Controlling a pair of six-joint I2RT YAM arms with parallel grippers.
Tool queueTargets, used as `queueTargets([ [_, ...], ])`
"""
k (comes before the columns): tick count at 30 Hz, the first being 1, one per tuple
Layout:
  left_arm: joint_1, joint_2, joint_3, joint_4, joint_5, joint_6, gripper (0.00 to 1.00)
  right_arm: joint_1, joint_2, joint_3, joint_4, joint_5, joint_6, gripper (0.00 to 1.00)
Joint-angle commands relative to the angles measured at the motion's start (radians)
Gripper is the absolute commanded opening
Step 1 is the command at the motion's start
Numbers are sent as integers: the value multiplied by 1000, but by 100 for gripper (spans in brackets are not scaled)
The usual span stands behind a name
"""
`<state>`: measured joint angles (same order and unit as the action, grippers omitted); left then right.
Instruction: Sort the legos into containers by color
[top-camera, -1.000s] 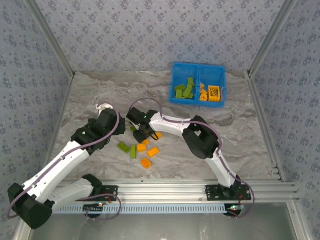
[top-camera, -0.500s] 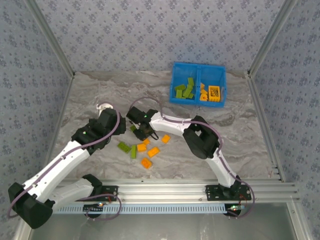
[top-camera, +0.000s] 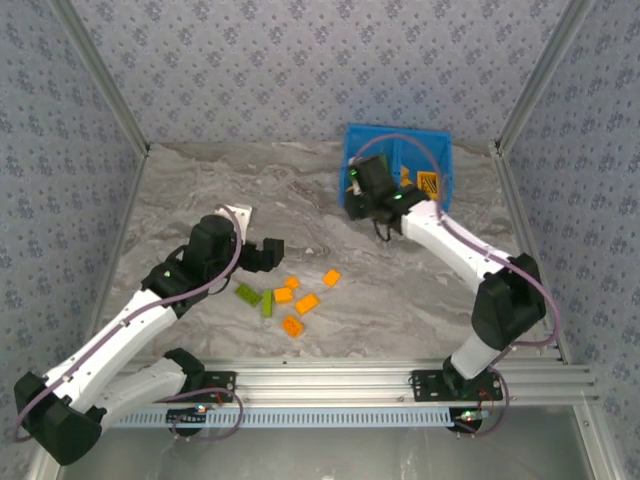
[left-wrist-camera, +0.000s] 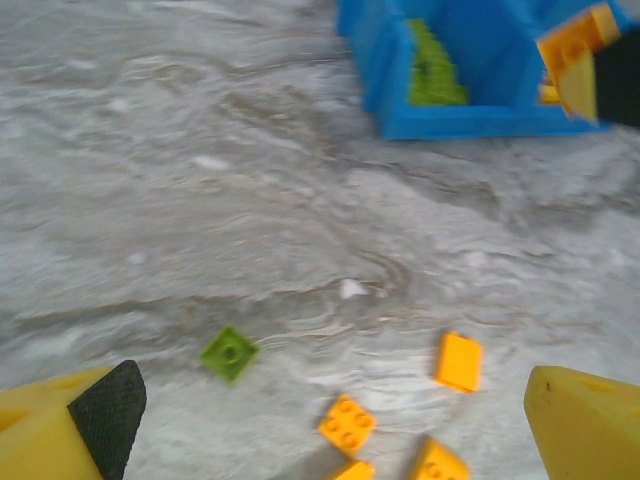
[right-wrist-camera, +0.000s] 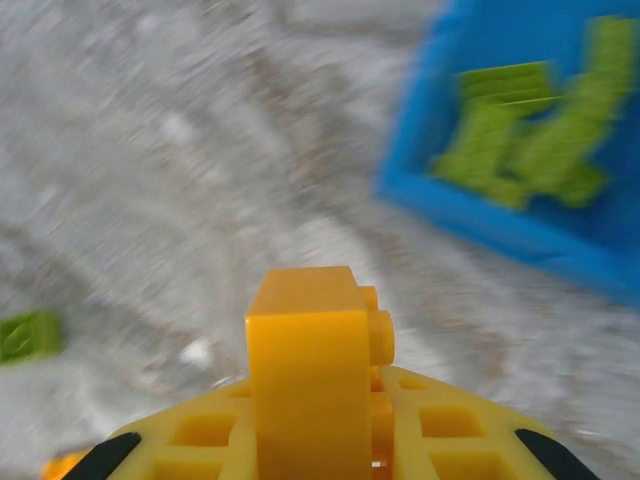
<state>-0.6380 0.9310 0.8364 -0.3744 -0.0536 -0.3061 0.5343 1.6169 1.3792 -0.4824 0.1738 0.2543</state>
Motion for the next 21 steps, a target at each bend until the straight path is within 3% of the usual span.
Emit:
queueTargets([
  [1, -34, 25, 23, 90, 178, 76, 99, -113, 9, -44, 56, 47, 11, 21],
  [7, -119, 54, 40, 110, 225, 111, 99, -301, 166, 64, 61, 45, 22, 20],
  [14, -148, 36, 26, 91, 175, 82, 99, -399, 368, 238, 29, 15, 76, 21],
  [18, -150, 20, 9, 72, 69, 36, 99, -420, 483, 362, -41, -3, 85, 32],
  [21, -148, 35, 26, -11, -150, -52, 99, -426, 511, 418, -77, -19, 92, 42],
])
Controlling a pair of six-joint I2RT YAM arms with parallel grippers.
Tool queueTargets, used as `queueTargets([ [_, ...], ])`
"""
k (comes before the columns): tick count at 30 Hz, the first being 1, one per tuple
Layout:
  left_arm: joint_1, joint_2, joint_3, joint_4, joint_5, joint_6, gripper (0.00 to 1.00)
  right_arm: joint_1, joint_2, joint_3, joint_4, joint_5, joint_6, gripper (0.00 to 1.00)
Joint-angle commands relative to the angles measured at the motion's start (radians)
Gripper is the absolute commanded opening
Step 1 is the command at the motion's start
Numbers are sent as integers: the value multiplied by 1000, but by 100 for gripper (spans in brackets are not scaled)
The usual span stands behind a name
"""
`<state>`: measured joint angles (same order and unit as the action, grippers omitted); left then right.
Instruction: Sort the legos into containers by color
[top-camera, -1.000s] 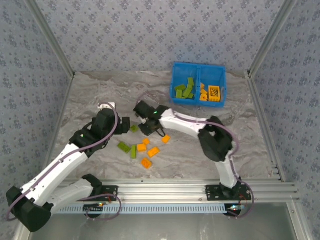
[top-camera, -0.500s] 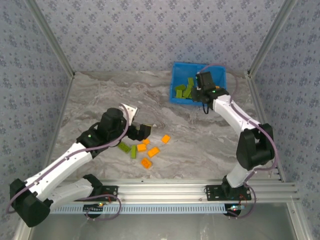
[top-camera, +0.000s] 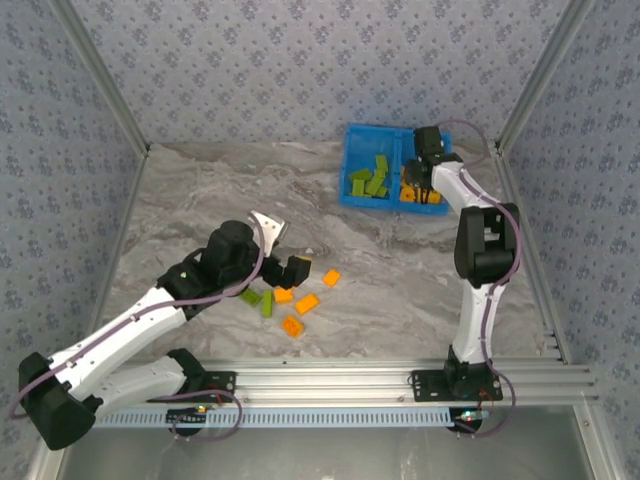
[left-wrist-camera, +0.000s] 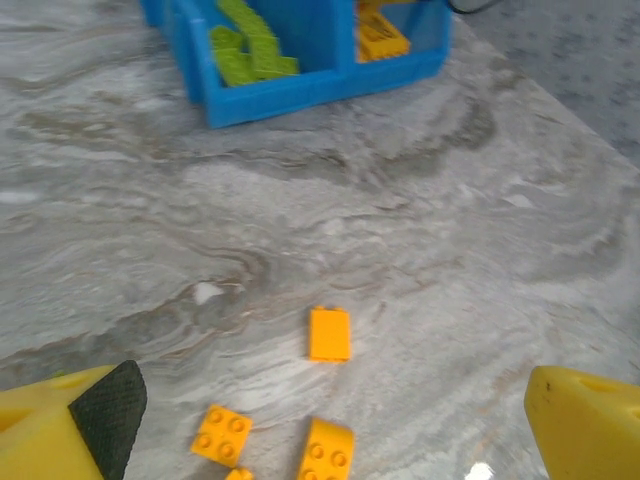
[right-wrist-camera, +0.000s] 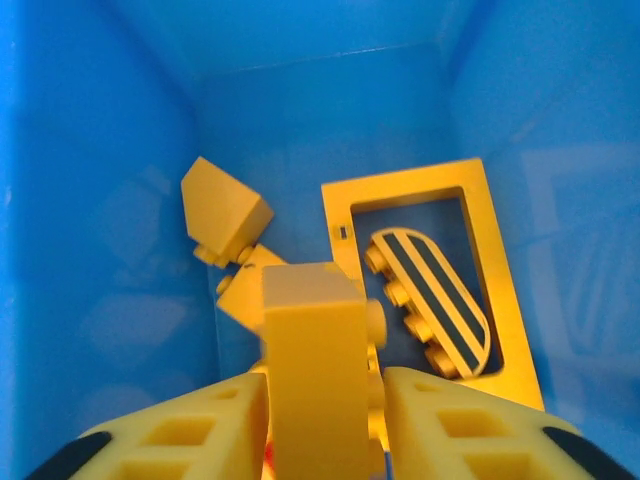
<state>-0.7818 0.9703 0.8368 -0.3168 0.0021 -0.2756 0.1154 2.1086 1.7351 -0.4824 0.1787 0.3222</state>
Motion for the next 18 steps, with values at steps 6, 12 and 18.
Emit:
queueTargets([
  [6, 43, 79, 53, -170, -301, -180, 99, -6, -75, 20, -77, -30, 30, 41],
  [12, 175, 254, 105, -147, -183, -313, 96, 45, -349, -239, 6, -28, 64, 43],
  [18, 263, 518, 234, -151, -82, -362, 94, 196, -686, -509, 69, -3, 101, 62],
])
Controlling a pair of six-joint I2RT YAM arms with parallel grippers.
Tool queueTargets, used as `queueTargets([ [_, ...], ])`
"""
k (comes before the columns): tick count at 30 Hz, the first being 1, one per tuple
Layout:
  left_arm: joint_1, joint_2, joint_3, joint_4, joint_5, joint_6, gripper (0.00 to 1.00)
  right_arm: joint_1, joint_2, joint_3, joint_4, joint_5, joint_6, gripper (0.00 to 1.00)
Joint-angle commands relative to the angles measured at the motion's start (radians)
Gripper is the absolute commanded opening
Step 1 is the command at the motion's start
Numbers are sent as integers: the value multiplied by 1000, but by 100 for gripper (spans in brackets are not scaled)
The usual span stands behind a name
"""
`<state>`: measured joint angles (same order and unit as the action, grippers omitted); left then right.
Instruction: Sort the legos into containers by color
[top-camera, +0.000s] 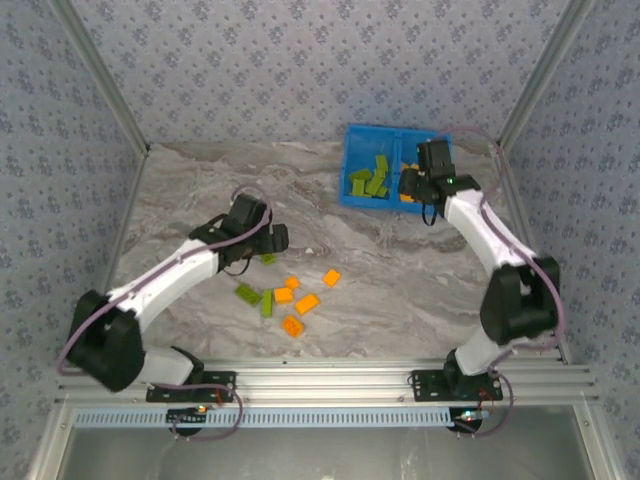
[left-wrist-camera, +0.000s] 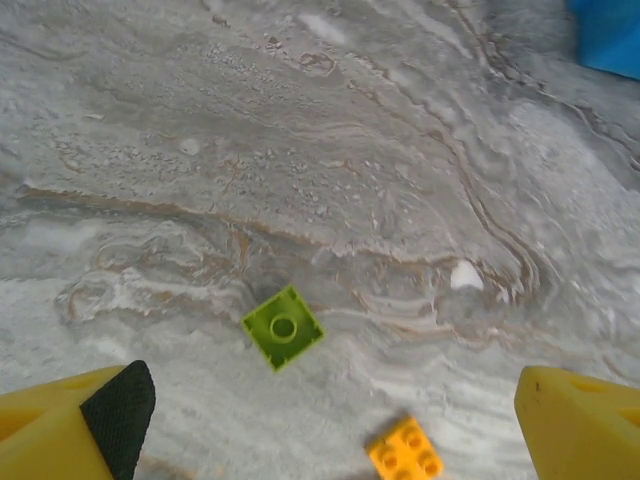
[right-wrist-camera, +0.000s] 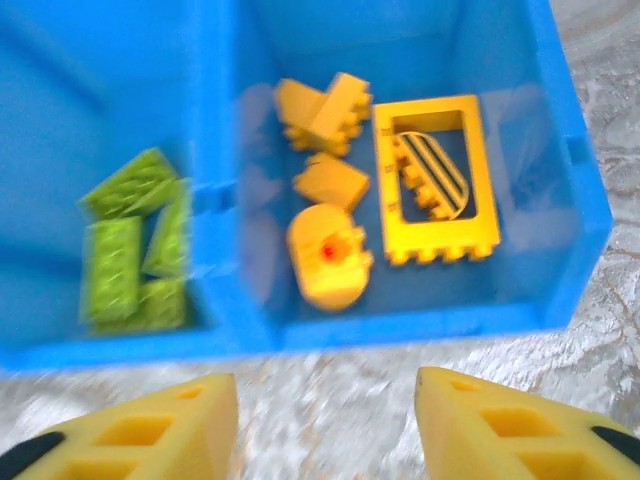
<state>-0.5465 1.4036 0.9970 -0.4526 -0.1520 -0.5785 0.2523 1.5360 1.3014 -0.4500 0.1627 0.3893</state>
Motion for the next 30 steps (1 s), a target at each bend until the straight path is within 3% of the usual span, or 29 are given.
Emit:
queueTargets([
  [1, 37, 121, 92, -20, 85, -69, 94, 86, -152, -97, 38, 11, 30, 66],
  [4, 39, 236, 160, -39, 99, -99, 92, 164, -235, -154, 7, 12, 22, 82],
  [9, 34, 312, 157, -61, 55, -184, 89, 212, -259, -150, -91, -65, 17, 93],
  [16, 9, 301, 77, -74, 10, -261, 84, 230, -261, -163, -98, -107, 9, 96],
  [30, -7, 352, 75, -83, -40, -279, 50, 237, -248, -149, -104, -114, 18, 97],
])
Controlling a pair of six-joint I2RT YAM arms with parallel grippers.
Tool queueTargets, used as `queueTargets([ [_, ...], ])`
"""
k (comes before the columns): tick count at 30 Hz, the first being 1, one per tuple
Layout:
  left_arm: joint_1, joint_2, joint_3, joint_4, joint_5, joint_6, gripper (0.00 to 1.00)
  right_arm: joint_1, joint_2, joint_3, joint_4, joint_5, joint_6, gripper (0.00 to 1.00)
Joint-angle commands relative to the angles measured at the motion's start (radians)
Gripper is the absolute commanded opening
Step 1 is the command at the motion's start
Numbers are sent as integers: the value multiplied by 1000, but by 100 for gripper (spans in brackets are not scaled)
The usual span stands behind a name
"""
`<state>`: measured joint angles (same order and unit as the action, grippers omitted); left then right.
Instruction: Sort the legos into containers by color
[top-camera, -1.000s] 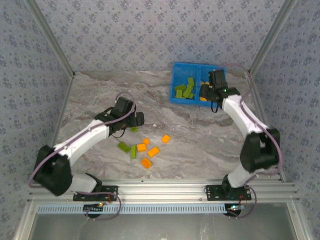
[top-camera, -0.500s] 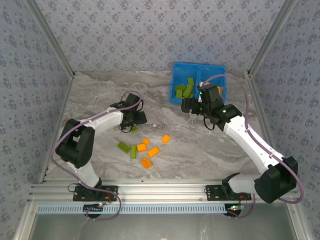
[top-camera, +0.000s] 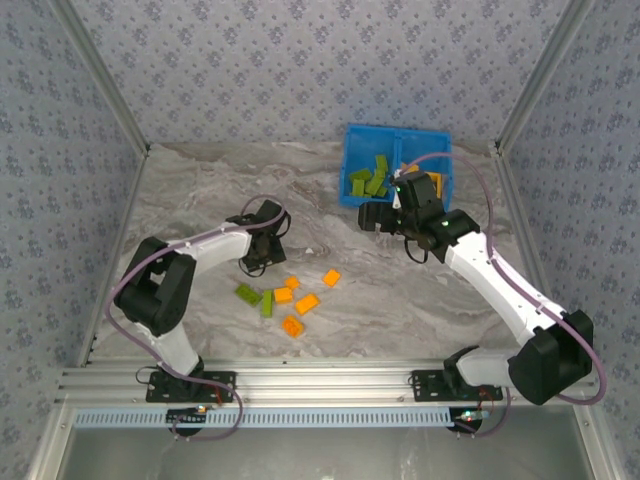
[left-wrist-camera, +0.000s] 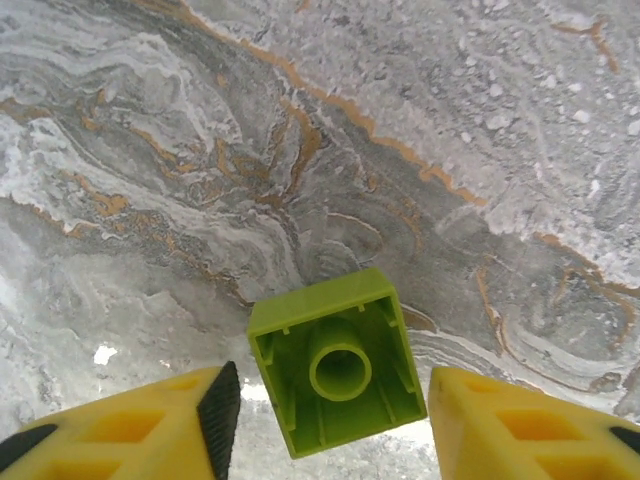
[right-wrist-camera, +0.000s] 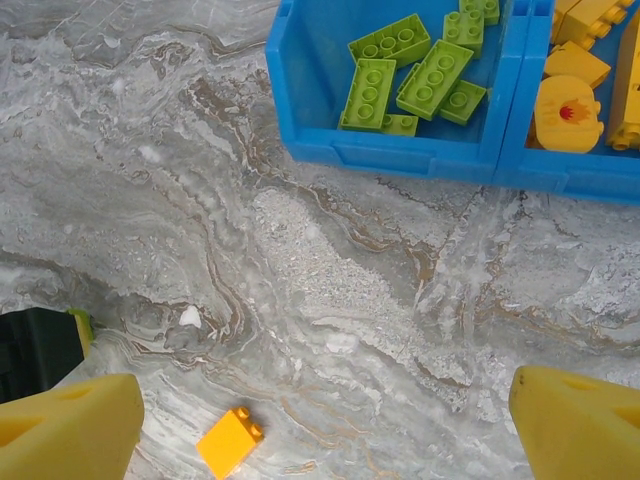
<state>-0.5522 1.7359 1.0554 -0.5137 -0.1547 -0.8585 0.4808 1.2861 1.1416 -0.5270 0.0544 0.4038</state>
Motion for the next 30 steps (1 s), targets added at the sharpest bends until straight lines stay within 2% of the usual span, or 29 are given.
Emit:
queueTargets([
  [1, -2, 22, 18, -21, -39, 4, 49, 9, 2, 9, -28, -3, 4, 97],
  [6, -2, 27, 23, -21, -38, 18, 43, 16, 2, 9, -25, -5, 8, 97],
  [12, -1, -19, 25, -27, -23, 22, 22, 19, 1, 17, -33, 0, 9, 97],
  [15, -8, -62, 74, -53, 6, 60, 19, 22, -3, 21, -37, 7, 10, 97],
  [19, -59, -85, 228, -90, -1, 161, 18, 23, -14, 21, -31, 17, 16, 97],
  [22, -109, -47, 381, -81, -22, 237, 19, 27, -32, 12, -20, 42, 31, 97],
  [30, -160, 236, 801, 44, 4, 390, 20, 30, -82, -2, -29, 89, 52, 98],
])
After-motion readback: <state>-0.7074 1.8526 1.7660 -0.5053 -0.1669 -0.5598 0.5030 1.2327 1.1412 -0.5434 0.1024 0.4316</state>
